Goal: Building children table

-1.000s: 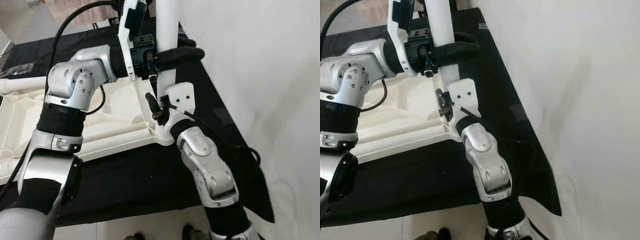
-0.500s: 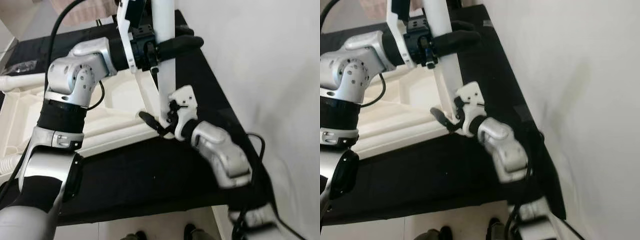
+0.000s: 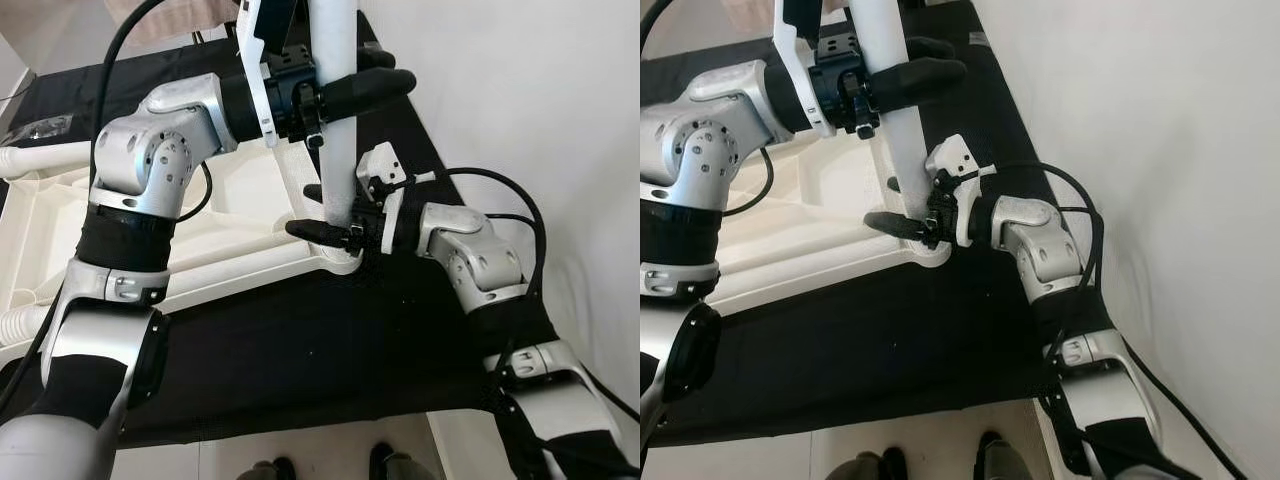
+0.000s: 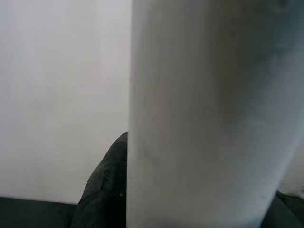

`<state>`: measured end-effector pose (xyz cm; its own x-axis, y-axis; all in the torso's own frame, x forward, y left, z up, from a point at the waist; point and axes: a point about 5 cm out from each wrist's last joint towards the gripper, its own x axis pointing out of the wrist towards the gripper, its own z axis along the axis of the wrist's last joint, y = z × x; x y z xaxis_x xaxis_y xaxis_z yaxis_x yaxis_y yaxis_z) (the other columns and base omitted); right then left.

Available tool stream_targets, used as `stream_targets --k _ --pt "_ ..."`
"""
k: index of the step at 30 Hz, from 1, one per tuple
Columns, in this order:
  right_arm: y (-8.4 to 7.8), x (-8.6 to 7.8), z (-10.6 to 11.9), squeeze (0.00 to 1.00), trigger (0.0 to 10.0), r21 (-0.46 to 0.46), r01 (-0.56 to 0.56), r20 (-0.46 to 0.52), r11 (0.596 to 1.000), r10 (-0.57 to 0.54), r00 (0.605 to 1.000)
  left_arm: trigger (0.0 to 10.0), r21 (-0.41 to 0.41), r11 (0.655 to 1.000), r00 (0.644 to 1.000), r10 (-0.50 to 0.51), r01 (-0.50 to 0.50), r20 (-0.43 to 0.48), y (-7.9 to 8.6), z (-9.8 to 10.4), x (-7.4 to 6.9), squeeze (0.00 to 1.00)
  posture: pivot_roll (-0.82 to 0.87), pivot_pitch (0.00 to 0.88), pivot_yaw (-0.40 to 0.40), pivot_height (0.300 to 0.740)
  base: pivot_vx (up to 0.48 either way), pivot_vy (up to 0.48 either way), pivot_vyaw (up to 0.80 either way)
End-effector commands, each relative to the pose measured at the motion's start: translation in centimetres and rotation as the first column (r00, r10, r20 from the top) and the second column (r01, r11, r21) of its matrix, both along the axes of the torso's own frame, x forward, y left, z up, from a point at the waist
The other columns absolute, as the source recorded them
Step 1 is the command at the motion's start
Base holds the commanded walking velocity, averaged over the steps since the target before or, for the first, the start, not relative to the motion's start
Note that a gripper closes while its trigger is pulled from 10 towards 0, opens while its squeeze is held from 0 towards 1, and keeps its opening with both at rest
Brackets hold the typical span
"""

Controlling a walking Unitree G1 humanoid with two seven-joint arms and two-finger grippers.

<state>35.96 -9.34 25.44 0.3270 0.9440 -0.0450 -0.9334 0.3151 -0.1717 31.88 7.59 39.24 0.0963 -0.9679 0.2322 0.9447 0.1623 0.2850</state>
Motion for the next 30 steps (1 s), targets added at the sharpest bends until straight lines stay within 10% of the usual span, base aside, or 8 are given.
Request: stream_targets --k 1,8,9,15,16,27,28,30 --pt "2.1 -0.6 -0.6 0.0 0.0 -0.026 -0.116 -0.016 0.993 0.116 0.993 0.0 0.003 0.994 0.993 -0.109 0.109 -0.035 -1.1 -0.8 -0.6 0.0 0.02 0.258 0.084 0.74 0.0 0.0 0.0" --pt "2.3 -0.4 -1.4 0.0 0.0 -0.053 -0.154 -0.032 0.987 0.153 0.988 0.0 0.008 0.994 0.993 -0.113 0.113 -0.027 -0.9 -0.9 -0.8 0.0 0.01 0.265 0.085 0.74 0.0 0.0 0.0" --pt "2.1 -0.3 -1.8 0.0 0.0 -0.058 -0.137 -0.03 0.989 0.135 0.99 9.8 0.013 0.994 0.993 -0.112 0.113 -0.031 -0.7 -1.1 -0.8 1.0 0.01 0.268 0.083 0.74 0.0 0.0 0.0" --pt "2.0 -0.5 -3.6 0.0 0.0 -0.078 0.016 -0.034 0.997 -0.019 0.999 10.0 0.03 0.995 0.995 -0.093 0.094 -0.027 -0.6 -1.5 -0.8 1.0 0.0 0.276 0.062 0.74 0.0 0.0 0.0" --pt "2.3 -0.6 -5.6 0.0 0.0 -0.1 0.283 -0.084 0.954 -0.291 0.953 10.0 0.026 0.996 0.996 -0.087 0.088 -0.03 -0.6 -1.6 -0.8 0.0 0.0 0.278 0.05 0.74 0.0 0.0 0.0" --pt "4.1 -4.8 -8.7 0.0 0.0 -0.08 0.634 -0.144 0.769 -0.638 0.756 10.0 0.012 0.998 0.998 -0.058 0.058 -0.033 -0.2 -1.5 -0.3 0.0 -0.02 0.269 0.062 0.74 0.0 0.0 0.0" --pt "4.3 -4.4 -8.3 0.0 0.0 -0.073 0.63 -0.125 0.773 -0.634 0.763 2.1 0.003 0.998 0.998 -0.061 0.061 -0.03 -0.3 -1.3 -0.3 0.0 -0.02 0.267 0.061 0.74 0.0 0.0 0.0" --pt "4.3 -4.1 -8.0 0.0 10.0 -0.07 0.629 -0.111 0.774 -0.632 0.767 0.0 0.0 0.998 0.998 -0.064 0.064 -0.027 -0.3 -1.3 -0.3 0.0 -0.02 0.263 0.058 0.74 0.0 0.0 0.0"
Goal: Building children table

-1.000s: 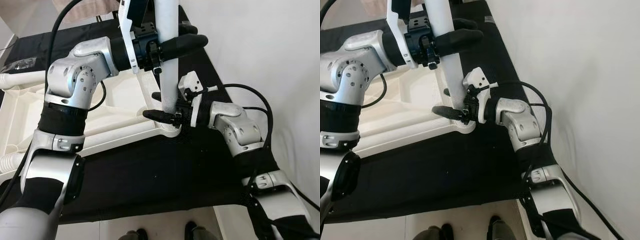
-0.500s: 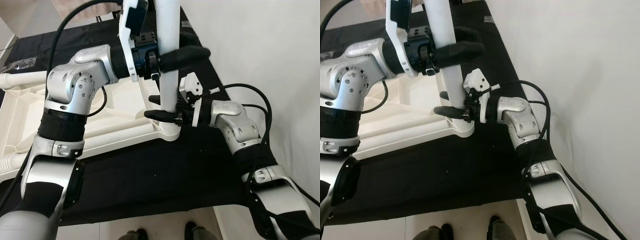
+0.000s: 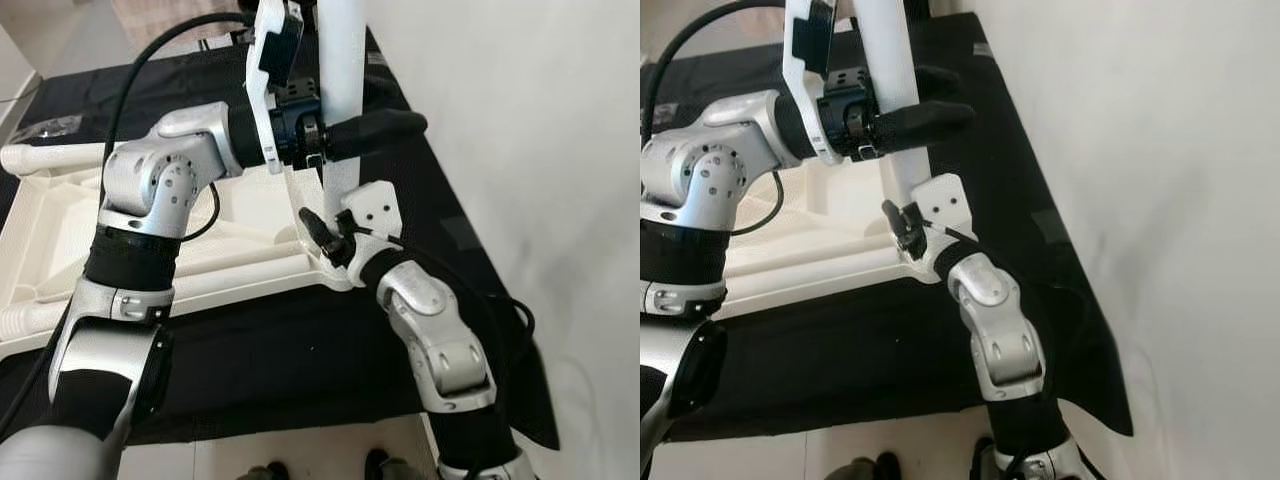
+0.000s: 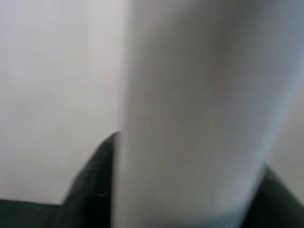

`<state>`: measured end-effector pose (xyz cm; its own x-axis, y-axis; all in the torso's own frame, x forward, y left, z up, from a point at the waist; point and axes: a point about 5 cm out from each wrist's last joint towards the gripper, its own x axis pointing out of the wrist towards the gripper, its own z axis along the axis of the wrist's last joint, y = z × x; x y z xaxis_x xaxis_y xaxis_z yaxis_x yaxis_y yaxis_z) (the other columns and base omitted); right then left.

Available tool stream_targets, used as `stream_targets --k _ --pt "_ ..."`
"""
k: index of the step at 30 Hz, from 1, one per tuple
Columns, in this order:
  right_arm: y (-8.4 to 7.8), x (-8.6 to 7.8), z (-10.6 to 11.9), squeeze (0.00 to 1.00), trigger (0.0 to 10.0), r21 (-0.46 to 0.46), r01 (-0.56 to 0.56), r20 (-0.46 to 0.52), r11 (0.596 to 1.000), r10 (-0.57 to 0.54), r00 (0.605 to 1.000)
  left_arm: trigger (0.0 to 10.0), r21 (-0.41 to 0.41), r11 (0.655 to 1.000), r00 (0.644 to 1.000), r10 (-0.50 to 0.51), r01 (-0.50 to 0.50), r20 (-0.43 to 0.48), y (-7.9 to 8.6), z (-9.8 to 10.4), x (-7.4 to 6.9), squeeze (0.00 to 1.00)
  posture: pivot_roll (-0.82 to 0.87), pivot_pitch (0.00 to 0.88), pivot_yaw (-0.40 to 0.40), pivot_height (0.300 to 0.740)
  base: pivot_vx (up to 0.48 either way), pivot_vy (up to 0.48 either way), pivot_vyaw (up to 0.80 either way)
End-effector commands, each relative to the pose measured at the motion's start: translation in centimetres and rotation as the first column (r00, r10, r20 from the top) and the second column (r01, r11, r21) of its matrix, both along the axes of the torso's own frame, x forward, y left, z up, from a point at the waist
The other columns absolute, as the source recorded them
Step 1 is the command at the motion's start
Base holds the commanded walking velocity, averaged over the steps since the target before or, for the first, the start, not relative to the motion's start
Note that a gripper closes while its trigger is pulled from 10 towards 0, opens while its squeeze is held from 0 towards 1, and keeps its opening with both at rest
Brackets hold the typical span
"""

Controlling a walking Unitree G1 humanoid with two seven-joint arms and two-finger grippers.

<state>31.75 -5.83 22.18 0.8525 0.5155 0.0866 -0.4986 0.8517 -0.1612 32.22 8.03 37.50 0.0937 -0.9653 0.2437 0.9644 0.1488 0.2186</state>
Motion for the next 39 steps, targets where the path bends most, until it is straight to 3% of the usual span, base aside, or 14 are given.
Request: stream_targets --k 1,3,4,5,6,10,11,13,14,22,23,24,32,39 --pt "0.7 0.3 -4.6 0.0 10.0 -0.063 -0.022 -0.229 0.998 0.007 0.973 0.0 0.016 0.999 0.998 -0.047 0.047 0.04 -0.8 0.5 -0.6 0.0 -0.02 0.263 0.058 0.74 0.0 0.0 0.0" --pt "0.7 0.2 -4.3 0.0 10.0 -0.069 -0.029 -0.221 0.997 0.013 0.975 0.0 0.016 0.999 0.998 -0.05 0.049 0.041 -0.7 0.5 -0.7 0.0 -0.02 0.257 0.057 0.74 0.0 0.0 0.0" --pt "0.6 0.2 -3.9 0.53 10.0 -0.062 -0.065 -0.211 0.996 0.05 0.976 0.0 0.018 0.999 0.998 -0.051 0.05 0.042 -0.7 0.4 -0.7 0.0 -0.02 0.254 0.057 0.74 0.0 0.0 0.0" --pt "0.6 0.2 -3.6 0.53 10.0 -0.057 -0.091 -0.204 0.994 0.077 0.976 0.0 0.019 0.999 0.998 -0.051 0.05 0.042 -0.6 0.4 -0.8 0.0 -0.02 0.254 0.057 0.74 0.0 0.0 0.0" --pt "0.5 0.2 -3.0 1.0 10.0 -0.042 -0.16 -0.206 0.986 0.148 0.967 0.0 0.019 0.999 0.998 -0.05 0.05 0.042 -0.6 0.3 -0.8 0.0 -0.01 0.246 0.057 0.74 0.0 0.0 0.0" --pt "0.4 0.3 -2.6 1.0 10.0 -0.032 -0.207 -0.208 0.978 0.196 0.958 0.0 0.02 0.999 0.998 -0.05 0.049 0.042 -0.6 0.3 -0.8 0.0 -0.01 0.246 0.057 0.74 0.0 0.0 0.0" --pt "-0.3 0.8 -0.9 1.0 10.0 -0.003 -0.362 -0.165 0.932 0.357 0.92 0.0 0.02 0.998 0.998 -0.052 0.051 0.044 -0.5 0.3 -0.8 0.0 -0.01 0.238 0.061 0.74 0.0 0.0 0.0" --pt "-0.9 1.4 0.1 1.0 10.0 -0.03 -0.425 -0.122 0.905 0.419 0.9 0.0 0.02 0.998 0.998 -0.055 0.054 0.045 -0.5 0.4 -0.9 0.0 -0.01 0.238 0.061 0.74 0.0 0.0 0.0" --pt "-1.6 2.1 1.1 0.0 10.0 -0.048 -0.498 -0.092 0.866 0.492 0.865 0.0 0.02 0.998 0.997 -0.06 0.059 0.045 -0.5 0.4 -1.0 0.0 -0.01 0.231 0.066 0.74 0.0 0.0 0.0" --pt "-2.4 3.0 2.4 0.0 10.0 -0.07 -0.648 -0.09 0.758 0.643 0.761 0.0 0.02 0.997 0.996 -0.072 0.071 0.048 -0.6 0.4 -1.1 0.0 0.0 0.227 0.07 0.74 0.0 0.0 0.0" --pt "-2.4 3.2 2.4 0.0 3.8 -0.073 -0.686 -0.11 0.724 0.678 0.727 0.0 0.022 0.997 0.996 -0.077 0.076 0.049 -0.7 0.4 -1.1 0.0 0.0 0.227 0.067 0.74 0.0 0.0 0.0" --pt "-2.3 3.3 2.3 0.0 0.0 -0.07 -0.714 -0.126 0.697 0.704 0.699 0.0 0.024 0.997 0.995 -0.081 0.08 0.05 -0.8 0.3 -1.2 0.0 0.0 0.227 0.068 0.74 0.0 0.0 0.0" --pt "-2.0 3.5 1.8 0.0 0.0 -0.069 -0.803 -0.169 0.593 0.786 0.595 0.0 0.022 0.996 0.995 -0.089 0.088 0.047 -1.0 0.2 -1.5 0.0 0.0 0.241 0.06 0.74 0.0 0.0 0.0" --pt "-2.2 3.9 1.4 0.0 0.0 -0.07 -0.791 -0.169 0.608 0.774 0.61 0.0 0.017 0.996 0.995 -0.086 0.086 0.046 -1.1 0.1 -1.5 0.0 -0.01 0.252 0.06 0.74 0.0 0.0 0.0"
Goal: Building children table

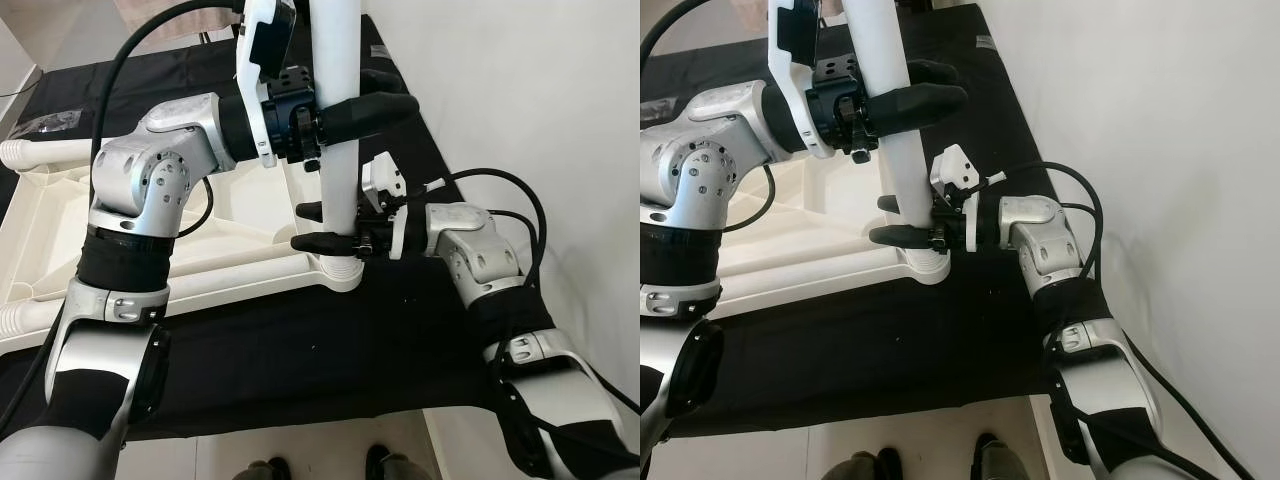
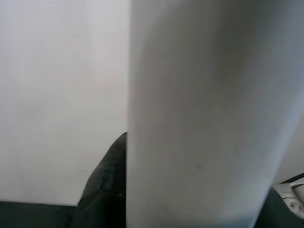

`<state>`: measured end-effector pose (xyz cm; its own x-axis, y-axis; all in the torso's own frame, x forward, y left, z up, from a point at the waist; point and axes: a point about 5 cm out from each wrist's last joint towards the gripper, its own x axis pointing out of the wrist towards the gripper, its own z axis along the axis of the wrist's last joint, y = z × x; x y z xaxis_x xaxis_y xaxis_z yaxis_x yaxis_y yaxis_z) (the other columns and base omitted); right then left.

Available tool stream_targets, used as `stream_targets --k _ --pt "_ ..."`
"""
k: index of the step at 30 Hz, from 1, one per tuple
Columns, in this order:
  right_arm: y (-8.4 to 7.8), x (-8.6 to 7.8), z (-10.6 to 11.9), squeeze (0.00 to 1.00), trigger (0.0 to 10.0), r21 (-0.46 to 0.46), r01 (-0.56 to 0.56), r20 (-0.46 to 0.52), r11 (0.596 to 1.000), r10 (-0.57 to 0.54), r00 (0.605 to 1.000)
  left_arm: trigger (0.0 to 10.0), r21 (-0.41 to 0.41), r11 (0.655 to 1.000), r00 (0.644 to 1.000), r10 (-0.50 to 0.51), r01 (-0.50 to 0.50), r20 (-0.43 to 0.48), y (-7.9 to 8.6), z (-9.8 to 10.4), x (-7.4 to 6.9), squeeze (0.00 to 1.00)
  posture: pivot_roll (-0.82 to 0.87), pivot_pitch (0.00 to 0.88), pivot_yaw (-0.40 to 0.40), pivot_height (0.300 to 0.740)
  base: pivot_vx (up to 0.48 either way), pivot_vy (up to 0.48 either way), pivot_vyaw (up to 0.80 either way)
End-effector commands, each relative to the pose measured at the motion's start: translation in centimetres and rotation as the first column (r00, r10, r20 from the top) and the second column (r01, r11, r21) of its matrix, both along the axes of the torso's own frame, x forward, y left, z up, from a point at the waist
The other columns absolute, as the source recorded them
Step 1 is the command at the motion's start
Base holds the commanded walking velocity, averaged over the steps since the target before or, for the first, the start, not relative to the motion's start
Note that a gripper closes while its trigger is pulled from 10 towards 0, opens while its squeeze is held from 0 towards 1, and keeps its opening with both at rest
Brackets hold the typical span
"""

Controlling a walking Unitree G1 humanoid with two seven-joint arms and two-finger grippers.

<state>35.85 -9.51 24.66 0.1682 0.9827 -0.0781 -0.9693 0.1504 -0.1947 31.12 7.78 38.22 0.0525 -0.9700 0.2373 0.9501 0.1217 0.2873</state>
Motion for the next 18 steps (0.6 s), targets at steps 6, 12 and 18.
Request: stream_targets --k 6,12,18 --pt "0.4 -0.2 -1.8 0.0 0.0 -0.033 0.135 -0.035 0.99 -0.136 0.99 10.0 0.004 0.999 0.999 -0.05 0.05 -0.02 -0.8 -0.8 -0.3 1.0 -0.03 0.266 0.05 0.74 0.0 0.0 0.0" --pt "2.2 -2.1 -6.0 0.0 0.0 -0.081 0.688 -0.134 0.721 -0.692 0.709 10.0 -0.025 1.0 0.999 0.007 -0.007 -0.034 -0.8 -0.5 0.4 0.0 -0.04 0.278 0.03 0.74 0.0 0.0 0.0" --pt "5.8 -4.6 -7.5 0.0 0.0 -0.028 0.752 -0.234 0.658 -0.736 0.635 10.0 -0.023 1.0 0.999 0.007 -0.008 -0.035 -0.9 -0.5 0.6 0.0 -0.05 0.273 0.058 0.74 0.0 0.0 0.0"
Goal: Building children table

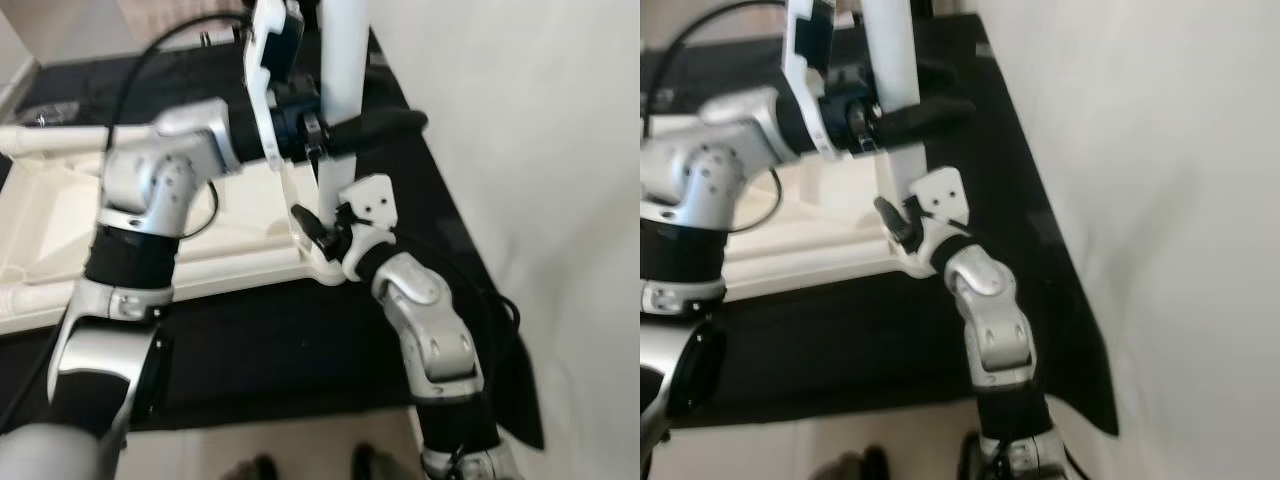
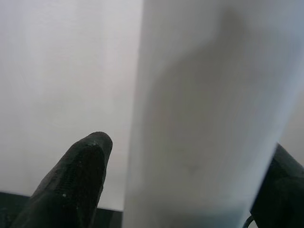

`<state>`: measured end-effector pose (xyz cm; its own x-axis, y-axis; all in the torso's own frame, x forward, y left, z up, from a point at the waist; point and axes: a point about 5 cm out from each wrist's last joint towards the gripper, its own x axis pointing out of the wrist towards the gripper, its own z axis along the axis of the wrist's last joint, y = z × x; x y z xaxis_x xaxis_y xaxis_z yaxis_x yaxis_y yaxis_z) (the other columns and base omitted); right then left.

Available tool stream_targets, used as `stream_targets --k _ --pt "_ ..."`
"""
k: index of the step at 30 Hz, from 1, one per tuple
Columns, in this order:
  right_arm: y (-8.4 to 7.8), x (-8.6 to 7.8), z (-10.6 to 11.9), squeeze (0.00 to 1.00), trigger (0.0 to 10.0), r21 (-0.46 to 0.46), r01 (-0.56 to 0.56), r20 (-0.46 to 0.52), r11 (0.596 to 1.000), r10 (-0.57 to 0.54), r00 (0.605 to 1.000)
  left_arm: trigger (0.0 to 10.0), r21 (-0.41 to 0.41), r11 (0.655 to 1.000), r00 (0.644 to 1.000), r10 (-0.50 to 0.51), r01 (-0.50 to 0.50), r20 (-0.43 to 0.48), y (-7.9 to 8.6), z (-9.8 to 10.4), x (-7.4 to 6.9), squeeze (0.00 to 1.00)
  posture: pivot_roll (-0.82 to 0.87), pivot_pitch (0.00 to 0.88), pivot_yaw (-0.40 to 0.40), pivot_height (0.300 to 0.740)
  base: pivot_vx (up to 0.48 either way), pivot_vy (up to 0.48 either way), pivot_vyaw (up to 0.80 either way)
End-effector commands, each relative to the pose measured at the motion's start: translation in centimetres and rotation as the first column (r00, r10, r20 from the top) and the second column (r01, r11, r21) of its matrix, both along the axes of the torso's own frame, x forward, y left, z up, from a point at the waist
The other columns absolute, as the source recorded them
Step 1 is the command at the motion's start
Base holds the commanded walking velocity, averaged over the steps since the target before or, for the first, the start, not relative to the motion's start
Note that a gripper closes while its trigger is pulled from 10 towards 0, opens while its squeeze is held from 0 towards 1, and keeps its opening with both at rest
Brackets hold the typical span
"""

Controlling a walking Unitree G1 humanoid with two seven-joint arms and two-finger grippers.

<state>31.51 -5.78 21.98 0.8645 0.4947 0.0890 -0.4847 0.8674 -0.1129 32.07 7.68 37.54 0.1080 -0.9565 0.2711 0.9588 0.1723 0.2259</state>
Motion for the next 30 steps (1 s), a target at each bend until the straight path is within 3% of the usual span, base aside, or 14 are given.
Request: stream_targets --k 1,4,5,6,8,9,15,18,19,24,25,26,27,30 --pt "2.0 0.1 -4.6 0.0 0.0 0.01 -0.045 -0.265 0.999 0.046 0.963 10.0 0.018 0.999 0.999 -0.033 0.033 0.025 -0.8 0.2 -0.3 0.0 -0.05 0.262 0.06 0.74 0.0 0.0 0.0" --pt "2.0 0.3 -4.5 0.0 0.0 0.001 -0.048 -0.257 0.999 0.047 0.965 10.0 0.014 0.999 0.999 -0.04 0.04 0.026 -0.8 0.3 -0.3 0.0 -0.05 0.261 0.06 0.74 0.0 0.0 0.0" --pt "1.9 0.5 -4.3 0.0 0.0 -0.017 -0.056 -0.253 0.998 0.05 0.966 2.5 0.004 0.999 0.999 -0.041 0.041 0.025 -0.8 0.4 -0.3 0.0 -0.05 0.26 0.058 0.74 0.0 0.0 0.0" --pt "1.9 0.5 -4.0 0.0 10.0 -0.034 -0.048 -0.244 0.998 0.038 0.969 0.0 0.004 0.999 0.998 -0.047 0.047 0.028 -0.6 0.3 -0.4 0.0 -0.05 0.254 0.062 0.74 0.0 0.0 0.0" --pt "1.8 0.5 -3.6 0.0 10.0 -0.041 -0.073 -0.237 0.996 0.062 0.97 0.0 0.004 0.999 0.998 -0.048 0.048 0.027 -0.5 0.2 -0.4 0.0 -0.05 0.246 0.07 0.74 0.0 0.0 0.0" --pt "1.8 0.5 -3.1 1.0 10.0 -0.043 -0.153 -0.233 0.987 0.139 0.962 0.0 0.005 0.999 0.999 -0.045 0.045 0.026 -0.5 0.1 -0.4 0.0 -0.05 0.246 0.07 0.74 0.0 0.0 0.0" --pt "-0.3 1.5 0.8 1.0 10.0 -0.071 -0.453 -0.153 0.889 0.439 0.885 0.0 0.003 0.999 0.999 -0.042 0.042 0.025 -0.5 0.2 -0.4 0.0 -0.03 0.243 0.075 0.74 0.0 0.0 0.0" --pt "-0.9 1.9 1.7 1.0 10.0 -0.104 -0.493 -0.119 0.864 0.481 0.868 0.0 0.004 0.999 0.999 -0.042 0.042 0.026 -0.5 0.2 -0.4 0.0 -0.03 0.243 0.075 0.74 0.0 0.0 0.0" --pt "-1.5 2.3 2.6 0.01 10.0 -0.137 -0.525 -0.09 0.84 0.517 0.851 0.0 0.004 0.999 0.999 -0.042 0.042 0.026 -0.5 0.2 -0.4 0.0 -0.03 0.243 0.075 0.74 0.0 0.0 0.0" --pt "-2.7 3.5 4.3 0.0 10.0 -0.173 -0.655 -0.061 0.736 0.656 0.753 0.0 0.008 0.999 0.999 -0.046 0.045 0.023 -0.5 0.1 -0.4 0.0 -0.02 0.244 0.081 0.74 0.0 0.0 0.0" --pt "-2.6 4.1 4.8 0.0 3.2 -0.156 -0.704 -0.062 0.693 0.705 0.707 0.0 0.01 0.999 0.999 -0.049 0.049 0.021 -0.6 0.1 -0.4 0.0 -0.01 0.243 0.082 0.74 0.0 0.0 0.0" --pt "-2.6 4.1 4.8 0.0 3.2 -0.156 -0.704 -0.062 0.693 0.705 0.707 0.0 0.01 0.999 0.999 -0.049 0.049 0.021 -0.6 0.1 -0.4 0.0 -0.01 0.243 0.082 0.74 0.0 0.0 0.0" --pt "-2.5 4.2 4.9 0.0 0.0 -0.141 -0.717 -0.066 0.682 0.717 0.694 0.0 0.01 0.999 0.998 -0.051 0.05 0.021 -0.6 0.1 -0.4 0.0 -0.01 0.243 0.083 0.74 0.0 0.0 0.0" --pt "-2.4 4.1 4.9 0.0 0.0 -0.127 -0.741 -0.076 0.66 0.738 0.67 0.0 0.01 0.999 0.998 -0.051 0.051 0.022 -0.7 0.2 -0.4 0.0 -0.01 0.243 0.083 0.74 0.0 0.0 0.0"
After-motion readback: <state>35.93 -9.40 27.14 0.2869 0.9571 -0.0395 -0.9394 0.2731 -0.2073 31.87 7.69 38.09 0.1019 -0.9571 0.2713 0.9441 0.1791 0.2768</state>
